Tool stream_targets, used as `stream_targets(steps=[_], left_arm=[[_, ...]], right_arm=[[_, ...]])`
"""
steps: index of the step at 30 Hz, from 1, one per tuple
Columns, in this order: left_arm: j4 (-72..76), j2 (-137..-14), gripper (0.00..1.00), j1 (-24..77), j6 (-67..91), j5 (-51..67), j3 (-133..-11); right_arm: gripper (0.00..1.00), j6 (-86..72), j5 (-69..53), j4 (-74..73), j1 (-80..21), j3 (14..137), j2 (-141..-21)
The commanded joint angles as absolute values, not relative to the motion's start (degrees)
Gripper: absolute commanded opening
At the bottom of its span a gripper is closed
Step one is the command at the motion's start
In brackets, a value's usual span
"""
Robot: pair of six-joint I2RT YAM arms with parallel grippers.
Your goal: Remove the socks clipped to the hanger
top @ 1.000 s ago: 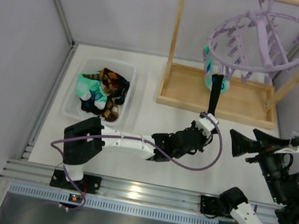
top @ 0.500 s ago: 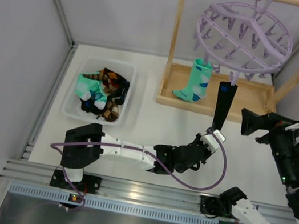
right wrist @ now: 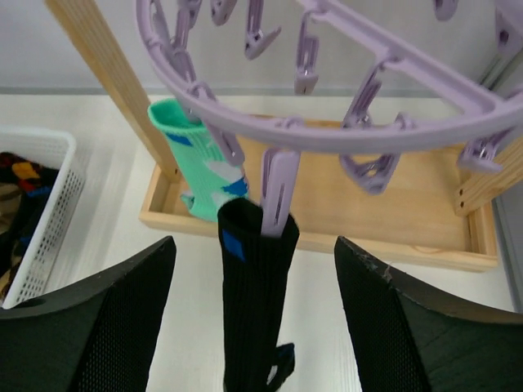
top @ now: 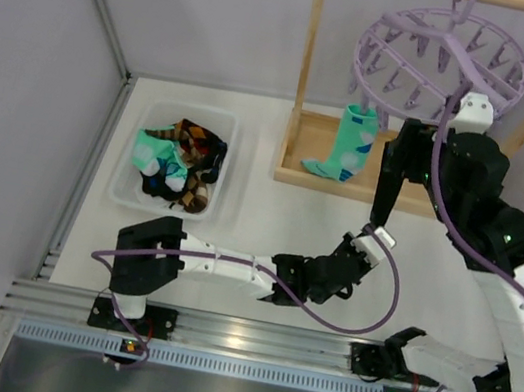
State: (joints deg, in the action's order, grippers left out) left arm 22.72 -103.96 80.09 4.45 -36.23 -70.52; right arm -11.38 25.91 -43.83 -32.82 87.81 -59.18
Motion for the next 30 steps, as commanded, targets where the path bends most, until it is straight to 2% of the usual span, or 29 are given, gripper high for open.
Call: stream_targets(steps=[1,4,10,17,30], left_arm=[[23.1,-107.0,0.0,81.6,1.8,-39.4,-73.6],[20.4,-109.1,0.0,82.4,0.5,-42.7,-77.1],[16.0,-113.3,0.0,84.2,-6.3,-46.3,-84.0],[12.3,-117.9,0.0,85.9,-13.2,-47.8,-92.4],[11.8,-120.8,0.0,87.5,-17.2,-45.8,-98.8]], right_arm=[[0.75,-9.8,30.4,-47.5,-32.6,96.7,-64.2],[0.73,-8.4,39.6,-49.8,-32.6,98.9,-67.2],[0.72,-6.7,45.8,-51.9,-33.1,98.3,-69.7],[0.72,-3.5,49.6,-52.4,-34.4,98.7,-71.1],[0.73,1.6,52.2,-43.9,-34.6,94.0,-73.7]])
